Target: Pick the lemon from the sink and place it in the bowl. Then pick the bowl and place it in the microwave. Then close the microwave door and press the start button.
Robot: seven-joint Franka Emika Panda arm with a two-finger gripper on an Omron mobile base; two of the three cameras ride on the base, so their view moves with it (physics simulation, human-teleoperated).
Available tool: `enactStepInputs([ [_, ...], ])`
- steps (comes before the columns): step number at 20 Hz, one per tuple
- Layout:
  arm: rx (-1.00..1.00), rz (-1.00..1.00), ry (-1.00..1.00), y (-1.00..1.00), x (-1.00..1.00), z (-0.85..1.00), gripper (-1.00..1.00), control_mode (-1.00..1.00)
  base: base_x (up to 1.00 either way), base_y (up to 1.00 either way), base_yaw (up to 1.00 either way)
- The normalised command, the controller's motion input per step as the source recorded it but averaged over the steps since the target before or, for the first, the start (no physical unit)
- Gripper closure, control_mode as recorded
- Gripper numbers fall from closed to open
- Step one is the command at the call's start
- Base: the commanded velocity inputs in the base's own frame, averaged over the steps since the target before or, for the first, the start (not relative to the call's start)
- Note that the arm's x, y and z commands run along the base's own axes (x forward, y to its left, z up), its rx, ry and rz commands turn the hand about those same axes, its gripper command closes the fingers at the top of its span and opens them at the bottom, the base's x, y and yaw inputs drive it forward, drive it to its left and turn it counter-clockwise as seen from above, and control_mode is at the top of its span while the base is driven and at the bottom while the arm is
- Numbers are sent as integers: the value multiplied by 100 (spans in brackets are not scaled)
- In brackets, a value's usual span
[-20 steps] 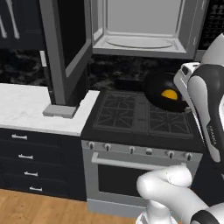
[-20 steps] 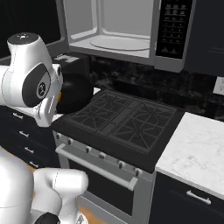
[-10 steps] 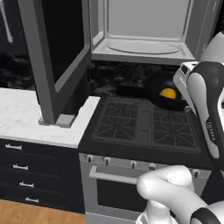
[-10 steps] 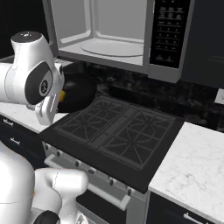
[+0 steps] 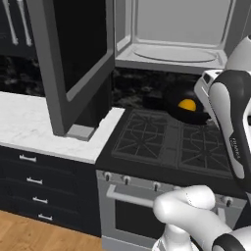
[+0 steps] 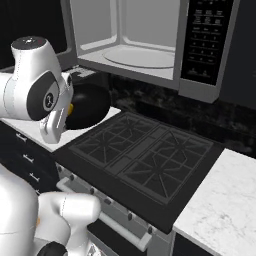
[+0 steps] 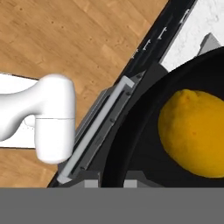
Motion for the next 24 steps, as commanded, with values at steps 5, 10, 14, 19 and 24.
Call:
enactStepInputs([
  [5,0,0,0,0,0,0,100,100,17,-46,29],
  [10,0,0,0,0,0,0,100,100,95,-16,14],
  [14,0,0,0,0,0,0,100,100,61,-12,14],
  [19,0,3,0,-2,1,0,100,-100,31,-7,11],
  [24,0,-4,-9,-3,0,18,100,-100,0,0,0],
])
